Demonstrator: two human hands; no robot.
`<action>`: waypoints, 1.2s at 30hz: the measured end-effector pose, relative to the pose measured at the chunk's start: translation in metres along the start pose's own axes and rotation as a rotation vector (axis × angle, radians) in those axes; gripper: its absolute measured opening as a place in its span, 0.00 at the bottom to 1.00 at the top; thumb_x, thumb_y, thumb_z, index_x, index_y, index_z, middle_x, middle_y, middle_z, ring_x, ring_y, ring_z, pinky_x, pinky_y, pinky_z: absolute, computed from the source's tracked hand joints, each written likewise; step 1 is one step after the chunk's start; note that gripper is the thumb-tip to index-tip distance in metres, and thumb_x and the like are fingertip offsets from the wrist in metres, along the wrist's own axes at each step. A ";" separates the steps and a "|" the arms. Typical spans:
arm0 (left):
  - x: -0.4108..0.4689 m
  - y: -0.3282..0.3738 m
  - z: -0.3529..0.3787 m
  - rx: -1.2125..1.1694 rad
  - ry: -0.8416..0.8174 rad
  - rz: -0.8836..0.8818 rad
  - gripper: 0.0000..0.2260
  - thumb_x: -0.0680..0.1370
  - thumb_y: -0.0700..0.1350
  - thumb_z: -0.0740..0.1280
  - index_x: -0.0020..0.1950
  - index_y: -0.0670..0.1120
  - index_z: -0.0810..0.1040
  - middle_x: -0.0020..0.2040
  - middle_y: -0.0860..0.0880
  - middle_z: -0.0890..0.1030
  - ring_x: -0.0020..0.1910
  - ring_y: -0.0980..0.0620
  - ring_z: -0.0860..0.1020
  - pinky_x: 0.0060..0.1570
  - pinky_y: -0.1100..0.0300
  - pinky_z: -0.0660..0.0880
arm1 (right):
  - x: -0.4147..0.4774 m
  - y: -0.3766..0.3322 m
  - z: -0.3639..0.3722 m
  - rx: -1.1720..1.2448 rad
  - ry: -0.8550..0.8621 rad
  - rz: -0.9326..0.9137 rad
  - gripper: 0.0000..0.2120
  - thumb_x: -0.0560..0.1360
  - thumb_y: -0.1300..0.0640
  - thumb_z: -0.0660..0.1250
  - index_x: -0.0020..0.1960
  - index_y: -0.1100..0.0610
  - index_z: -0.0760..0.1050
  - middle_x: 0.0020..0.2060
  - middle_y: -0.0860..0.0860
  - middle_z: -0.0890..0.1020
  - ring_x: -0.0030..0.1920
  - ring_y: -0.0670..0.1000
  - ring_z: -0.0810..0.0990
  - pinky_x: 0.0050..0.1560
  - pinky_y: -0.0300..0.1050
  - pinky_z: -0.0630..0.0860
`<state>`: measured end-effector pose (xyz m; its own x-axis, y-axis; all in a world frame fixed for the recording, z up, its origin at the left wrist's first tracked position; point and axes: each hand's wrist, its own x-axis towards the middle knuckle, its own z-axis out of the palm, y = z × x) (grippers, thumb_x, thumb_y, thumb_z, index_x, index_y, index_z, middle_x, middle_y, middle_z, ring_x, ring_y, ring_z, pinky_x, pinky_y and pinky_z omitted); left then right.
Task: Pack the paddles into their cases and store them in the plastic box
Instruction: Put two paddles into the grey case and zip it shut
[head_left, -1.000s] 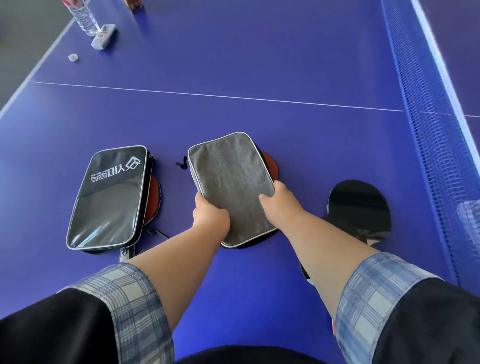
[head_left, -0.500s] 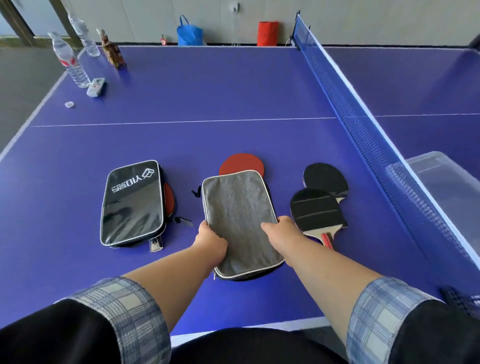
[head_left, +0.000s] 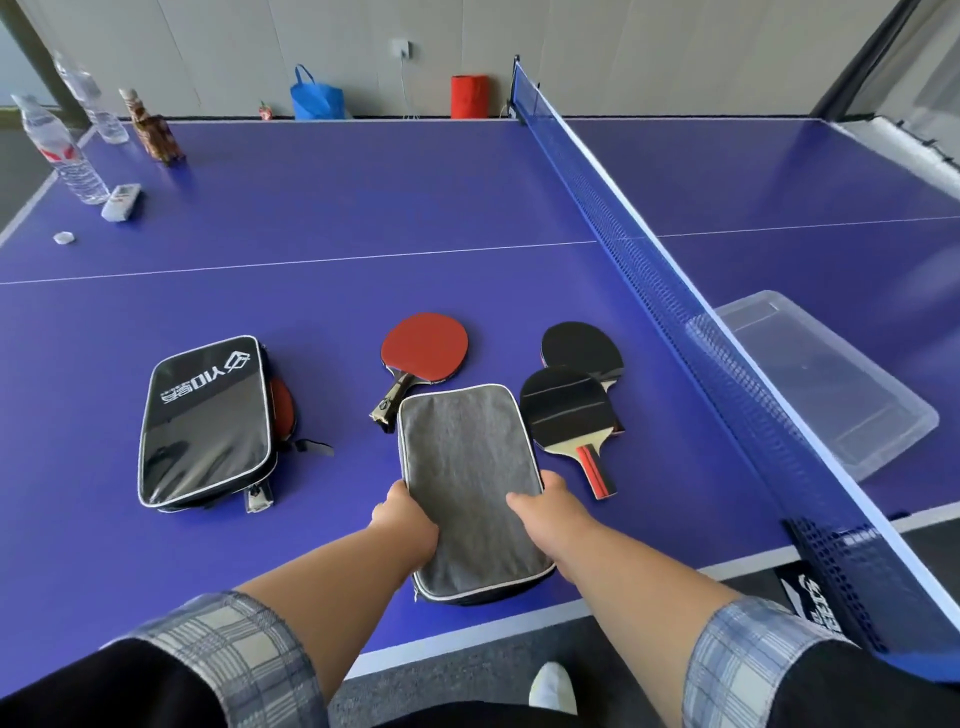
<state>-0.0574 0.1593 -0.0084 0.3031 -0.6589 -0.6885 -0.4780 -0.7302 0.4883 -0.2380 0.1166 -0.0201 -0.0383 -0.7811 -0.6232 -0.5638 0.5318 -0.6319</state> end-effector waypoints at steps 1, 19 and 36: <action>0.002 0.007 0.003 0.039 0.016 -0.017 0.24 0.78 0.42 0.62 0.73 0.48 0.62 0.64 0.41 0.71 0.58 0.41 0.74 0.62 0.45 0.73 | 0.005 0.001 -0.004 0.004 0.003 -0.008 0.21 0.77 0.49 0.65 0.69 0.51 0.68 0.50 0.46 0.79 0.48 0.49 0.79 0.47 0.47 0.76; 0.024 0.041 0.053 0.025 0.128 -0.271 0.36 0.77 0.56 0.66 0.78 0.44 0.54 0.72 0.41 0.63 0.67 0.39 0.70 0.66 0.46 0.69 | 0.051 0.000 -0.035 -0.258 -0.090 -0.115 0.12 0.76 0.49 0.64 0.47 0.57 0.78 0.46 0.56 0.82 0.43 0.56 0.80 0.44 0.48 0.74; -0.035 -0.023 -0.055 -0.322 0.223 0.143 0.24 0.71 0.40 0.59 0.66 0.56 0.68 0.51 0.53 0.81 0.48 0.51 0.79 0.45 0.54 0.77 | -0.039 -0.050 0.080 -0.095 -0.330 -0.452 0.19 0.77 0.57 0.59 0.64 0.44 0.77 0.63 0.46 0.81 0.64 0.50 0.78 0.69 0.49 0.73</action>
<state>-0.0116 0.1890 0.0338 0.4407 -0.7549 -0.4858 -0.2563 -0.6245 0.7378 -0.1422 0.1470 -0.0011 0.4751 -0.7725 -0.4212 -0.5368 0.1249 -0.8344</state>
